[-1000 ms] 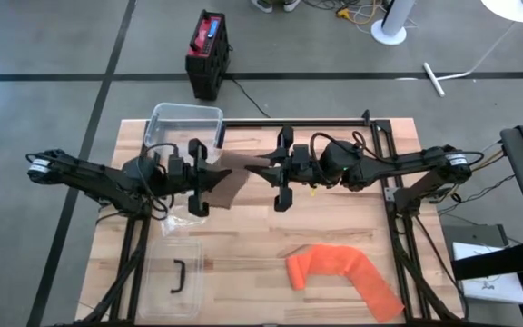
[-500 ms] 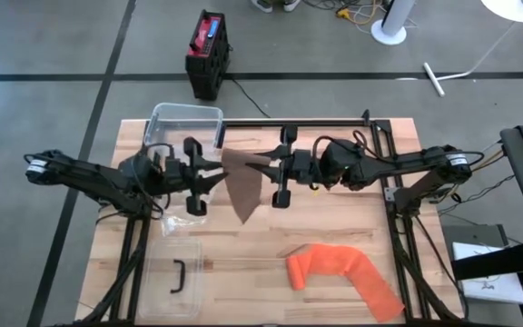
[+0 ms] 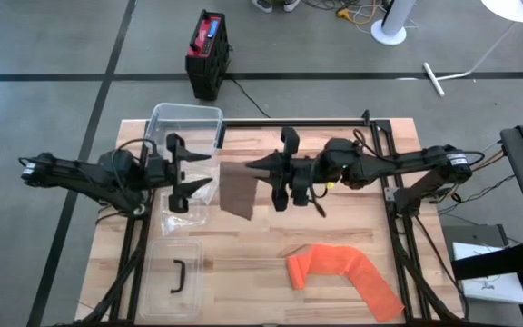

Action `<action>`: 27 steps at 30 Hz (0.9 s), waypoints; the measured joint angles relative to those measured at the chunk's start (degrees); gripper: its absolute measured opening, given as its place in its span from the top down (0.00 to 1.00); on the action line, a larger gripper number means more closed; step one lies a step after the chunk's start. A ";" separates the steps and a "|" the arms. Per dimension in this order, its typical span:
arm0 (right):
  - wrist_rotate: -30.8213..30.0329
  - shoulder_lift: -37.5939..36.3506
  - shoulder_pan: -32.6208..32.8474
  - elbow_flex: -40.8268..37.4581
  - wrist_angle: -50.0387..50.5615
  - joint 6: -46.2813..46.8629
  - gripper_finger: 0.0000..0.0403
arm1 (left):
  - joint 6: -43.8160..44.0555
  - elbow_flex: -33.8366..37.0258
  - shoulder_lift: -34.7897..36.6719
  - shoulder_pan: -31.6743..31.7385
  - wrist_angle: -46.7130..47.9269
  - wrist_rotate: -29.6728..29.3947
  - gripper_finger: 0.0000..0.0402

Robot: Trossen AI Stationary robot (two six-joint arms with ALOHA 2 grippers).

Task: Roll bandage
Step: Roll the brown bandage

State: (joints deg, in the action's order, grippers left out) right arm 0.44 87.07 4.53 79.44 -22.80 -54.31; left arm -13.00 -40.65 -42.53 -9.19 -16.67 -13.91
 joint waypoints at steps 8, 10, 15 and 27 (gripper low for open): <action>-0.04 0.48 0.05 -0.02 2.76 -24.67 0.89 | 2.69 -16.10 -1.97 0.02 28.83 2.17 0.29; -0.75 0.68 0.05 -0.02 3.26 -31.38 0.89 | 2.97 -21.24 -3.19 0.00 36.96 2.90 0.28; -3.01 1.25 0.03 -0.11 6.73 -48.28 0.89 | 6.89 -32.79 -6.73 0.03 49.56 2.58 0.27; -3.03 1.22 -0.94 -0.11 10.47 -72.11 0.89 | 6.06 -45.38 -20.22 0.00 57.12 4.41 0.28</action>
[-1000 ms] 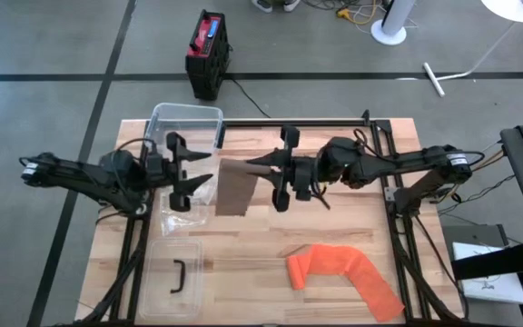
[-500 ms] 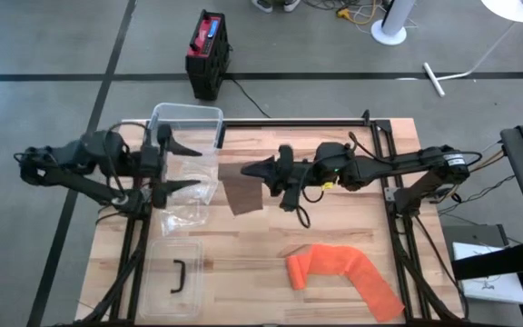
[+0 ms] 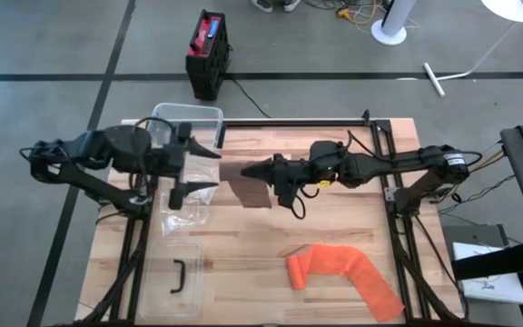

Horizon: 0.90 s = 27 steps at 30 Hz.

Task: Roll bandage
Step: Roll the brown bandage

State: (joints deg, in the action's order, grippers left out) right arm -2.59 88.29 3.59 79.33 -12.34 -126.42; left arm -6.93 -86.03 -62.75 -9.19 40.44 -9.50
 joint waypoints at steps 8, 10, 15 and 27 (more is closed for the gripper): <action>0.02 0.00 -0.37 0.00 1.94 -6.43 0.89 | -1.14 -4.62 -6.62 0.02 0.94 0.02 0.26; -0.02 0.00 -0.39 0.00 1.66 -8.02 0.89 | -0.54 -5.02 -7.58 0.02 1.31 0.02 0.26; 0.01 0.00 -0.43 0.00 1.75 -8.95 0.89 | 1.45 -5.08 -8.20 0.02 1.91 -0.04 0.30; 2.47 0.65 -0.36 0.00 1.25 -16.53 0.89 | 5.61 -5.10 -8.59 1.60 4.91 -0.52 0.37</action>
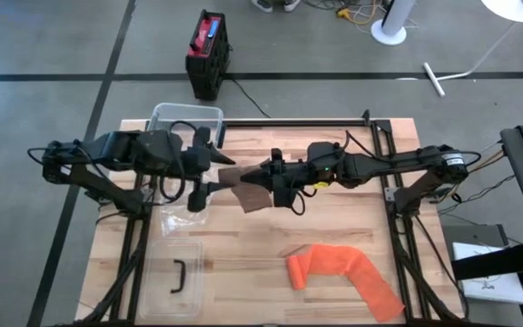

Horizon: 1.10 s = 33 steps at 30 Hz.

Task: Roll bandage
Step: Roll the brown bandage

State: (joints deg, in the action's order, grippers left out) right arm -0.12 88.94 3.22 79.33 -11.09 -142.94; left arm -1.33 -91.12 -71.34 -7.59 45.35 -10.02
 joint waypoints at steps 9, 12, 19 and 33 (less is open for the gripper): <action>2.29 0.10 -0.02 0.00 1.00 0.58 0.89 | 1.06 0.01 -0.96 0.17 1.40 0.19 0.42; 2.71 0.12 -0.07 0.00 1.05 0.42 0.89 | 1.95 0.01 -1.28 0.17 2.36 0.29 0.42; 4.11 0.12 -0.10 0.00 1.17 -0.39 0.89 | 2.71 0.01 -1.63 0.17 4.41 0.42 0.43; 5.72 -0.10 -0.19 0.02 4.04 4.26 0.71 | 0.47 0.10 -2.79 0.15 6.31 1.39 0.78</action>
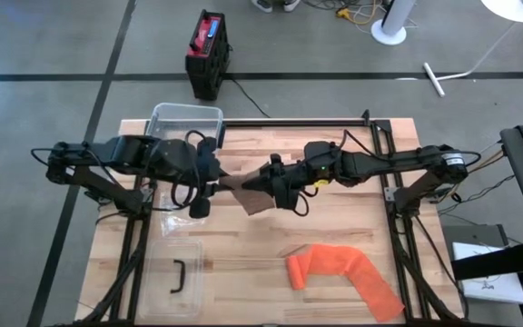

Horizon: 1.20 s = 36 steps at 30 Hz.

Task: Roll bandage
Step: Roll the brown bandage

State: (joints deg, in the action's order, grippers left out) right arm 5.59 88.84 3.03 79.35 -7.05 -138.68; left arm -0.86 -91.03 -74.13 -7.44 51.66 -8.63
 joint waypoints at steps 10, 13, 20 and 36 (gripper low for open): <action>3.47 -1.32 0.01 0.07 0.20 30.05 0.50 | 1.23 0.01 2.54 0.11 -0.11 -2.19 0.90; 3.48 -2.33 -0.33 0.07 0.03 49.22 0.44 | 1.65 0.01 4.14 0.10 0.30 -7.07 0.86; 0.78 -3.43 -1.88 0.09 -6.70 80.57 0.32 | 1.64 0.01 5.52 0.07 0.39 -14.69 0.88; 0.91 -3.27 -10.24 5.73 10.67 100.51 0.27 | -0.57 0.01 5.71 0.02 0.49 -11.56 0.88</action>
State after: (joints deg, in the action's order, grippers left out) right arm 6.50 85.57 -7.21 85.09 3.62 -38.17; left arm -1.43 -91.02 -68.42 -7.42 52.15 -20.19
